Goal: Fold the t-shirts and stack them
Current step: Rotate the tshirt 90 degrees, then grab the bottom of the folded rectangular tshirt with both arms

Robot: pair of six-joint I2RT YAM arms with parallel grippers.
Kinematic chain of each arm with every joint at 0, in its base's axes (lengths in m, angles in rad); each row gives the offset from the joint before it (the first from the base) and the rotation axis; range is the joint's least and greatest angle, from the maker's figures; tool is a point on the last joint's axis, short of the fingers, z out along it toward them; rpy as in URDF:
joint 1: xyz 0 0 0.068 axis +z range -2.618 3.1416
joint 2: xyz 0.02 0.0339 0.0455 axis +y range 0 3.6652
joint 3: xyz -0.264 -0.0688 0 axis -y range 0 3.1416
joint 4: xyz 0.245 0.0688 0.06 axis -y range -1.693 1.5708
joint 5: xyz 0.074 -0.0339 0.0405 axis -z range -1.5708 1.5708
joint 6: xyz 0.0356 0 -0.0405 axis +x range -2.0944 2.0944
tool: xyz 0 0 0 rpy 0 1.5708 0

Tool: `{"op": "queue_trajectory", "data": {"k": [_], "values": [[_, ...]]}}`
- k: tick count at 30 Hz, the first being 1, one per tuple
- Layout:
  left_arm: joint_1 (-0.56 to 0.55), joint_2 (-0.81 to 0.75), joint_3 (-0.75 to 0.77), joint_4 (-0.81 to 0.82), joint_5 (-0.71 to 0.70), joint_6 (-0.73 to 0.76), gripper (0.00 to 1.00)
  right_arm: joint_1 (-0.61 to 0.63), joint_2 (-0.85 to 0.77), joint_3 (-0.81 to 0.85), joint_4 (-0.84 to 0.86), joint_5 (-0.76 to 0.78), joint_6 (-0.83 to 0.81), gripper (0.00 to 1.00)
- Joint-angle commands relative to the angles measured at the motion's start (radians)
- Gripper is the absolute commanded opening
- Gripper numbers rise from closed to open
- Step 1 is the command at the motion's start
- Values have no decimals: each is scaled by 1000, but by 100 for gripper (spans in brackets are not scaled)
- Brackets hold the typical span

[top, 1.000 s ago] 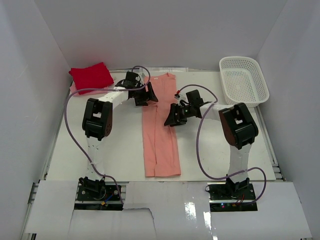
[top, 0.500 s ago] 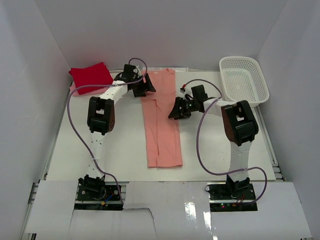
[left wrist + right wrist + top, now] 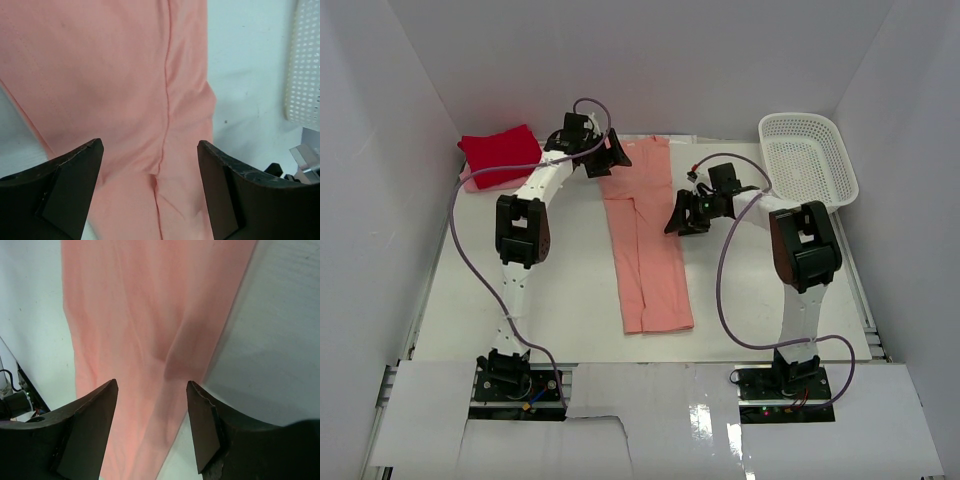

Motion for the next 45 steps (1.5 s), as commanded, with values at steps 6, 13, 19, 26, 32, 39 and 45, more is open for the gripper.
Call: {"op": "queue_trajectory", "data": {"k": [6, 13, 19, 26, 32, 39, 45], "values": [[-39, -496, -459, 24, 87, -40, 87, 66, -325, -149, -76, 51, -25, 64], [-213, -882, -1002, 39, 16, -92, 86, 219, -588, -383, -196, 250, -9, 65], [-425, -1021, -1159, -111, -207, -183, 86, 391, -665, -473, -297, 427, 66, 58], [-570, -1024, -1301, -196, -385, -352, 82, 514, -649, -458, -357, 594, 151, 54], [-648, -995, -1375, -150, -472, -458, 77, 574, -612, -466, -363, 661, 195, 49], [-659, -987, -1381, -102, -505, -504, 77, 591, -572, -482, -353, 703, 221, 47], [-657, -1025, -1372, -91, -526, -519, 76, 591, -575, -481, -349, 720, 221, 46]]}}
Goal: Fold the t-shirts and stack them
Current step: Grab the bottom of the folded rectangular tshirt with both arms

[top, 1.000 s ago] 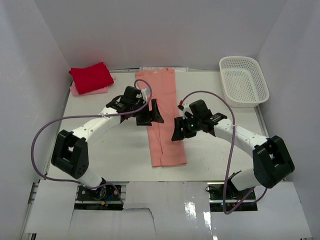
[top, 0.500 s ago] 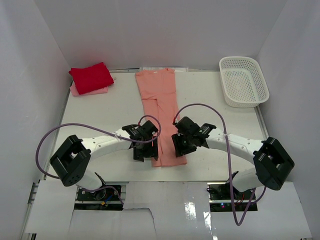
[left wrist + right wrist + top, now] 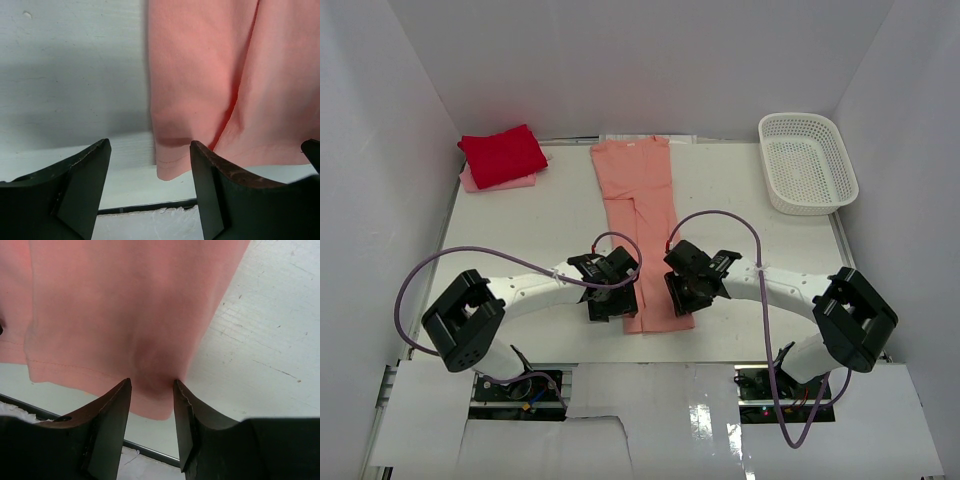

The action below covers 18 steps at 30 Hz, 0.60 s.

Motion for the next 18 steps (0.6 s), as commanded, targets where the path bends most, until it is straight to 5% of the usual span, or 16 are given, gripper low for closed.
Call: {"op": "queue_trajectory", "data": {"k": [1, 8, 18], "values": [[-4, -53, 18, 32, -38, -30, 75, 5, -3, 2, -4, 33, 17, 45], [-4, -32, 5, 76, 6, -33, 63, 5, 32, -4, 16, 10, 11, 38], [-4, -4, -8, 113, 57, -33, 58, 5, 49, -27, 53, -13, 11, 30]]}}
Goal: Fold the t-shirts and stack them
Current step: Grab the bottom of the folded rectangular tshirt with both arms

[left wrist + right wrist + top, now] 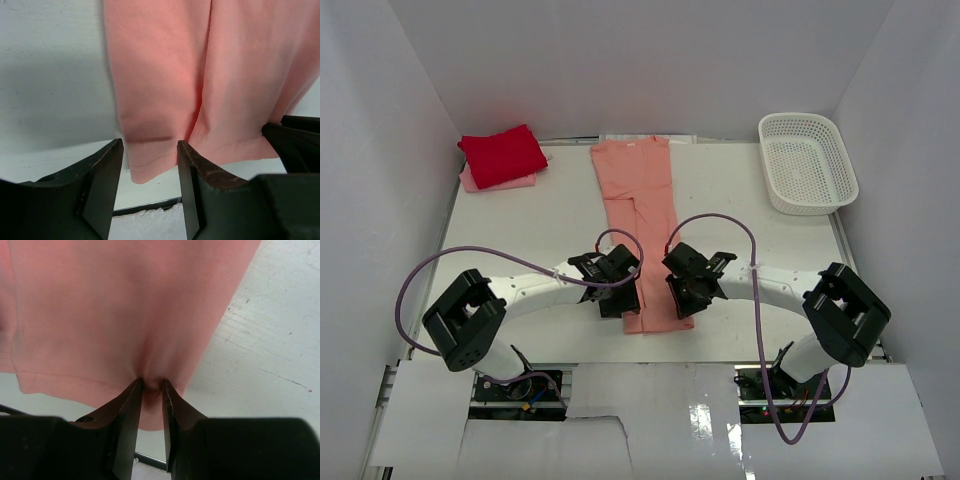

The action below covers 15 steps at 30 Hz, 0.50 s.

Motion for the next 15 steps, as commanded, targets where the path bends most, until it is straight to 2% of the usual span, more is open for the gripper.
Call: {"op": "queue_trajectory", "data": {"k": [1, 4, 11, 15], "values": [[-4, -5, -11, 31, 29, -11, 58, 5, 6, -16, 19, -8, 5, 28], [-5, -10, -25, 50, 30, -14, 51, 5, -1, -14, 14, -3, 5, 26], [-7, 4, -28, 60, 39, -11, 48, 5, -13, -11, 1, 7, 7, 26], [-5, 13, -31, 64, 44, -9, 43, 5, -14, -11, -4, 11, 7, 24]]}}
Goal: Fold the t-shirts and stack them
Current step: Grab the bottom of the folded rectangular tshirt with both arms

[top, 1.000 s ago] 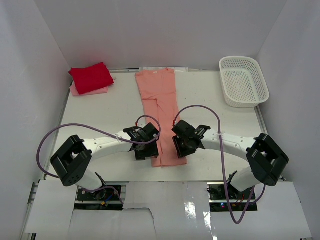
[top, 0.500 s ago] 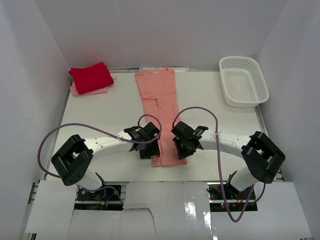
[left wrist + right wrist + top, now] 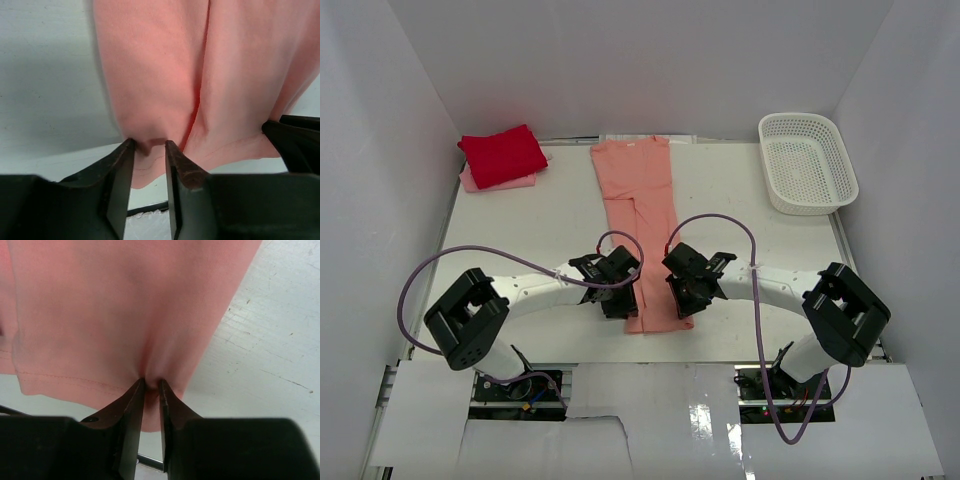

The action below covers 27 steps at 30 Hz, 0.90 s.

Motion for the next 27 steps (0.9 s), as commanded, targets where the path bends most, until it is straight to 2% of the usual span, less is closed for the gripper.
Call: {"op": "queue_trajectory", "data": {"k": [1, 2, 8, 9, 11, 15, 27], "values": [[-5, 4, -12, 25, 12, -3, 40, 5, -18, -3, -12, 12, 4, 21], [-5, 7, -13, 28, 13, -3, 30, 5, -18, -4, -11, 12, 3, 20], [-5, 12, -18, 29, 15, -3, 17, 5, -19, -7, -10, 12, 3, 18], [-6, 12, -18, 29, 15, -3, 8, 5, -21, -7, -12, 14, 4, 15], [-5, 10, -20, 25, 15, -4, 0, 5, -24, -6, -17, 17, 4, 15], [-5, -2, -24, -2, -1, -13, 0, 5, -38, -6, -32, 37, 6, 11], [20, -64, -73, -56, -25, -32, 0, -24, -96, -47, -55, 41, 4, 11]]}}
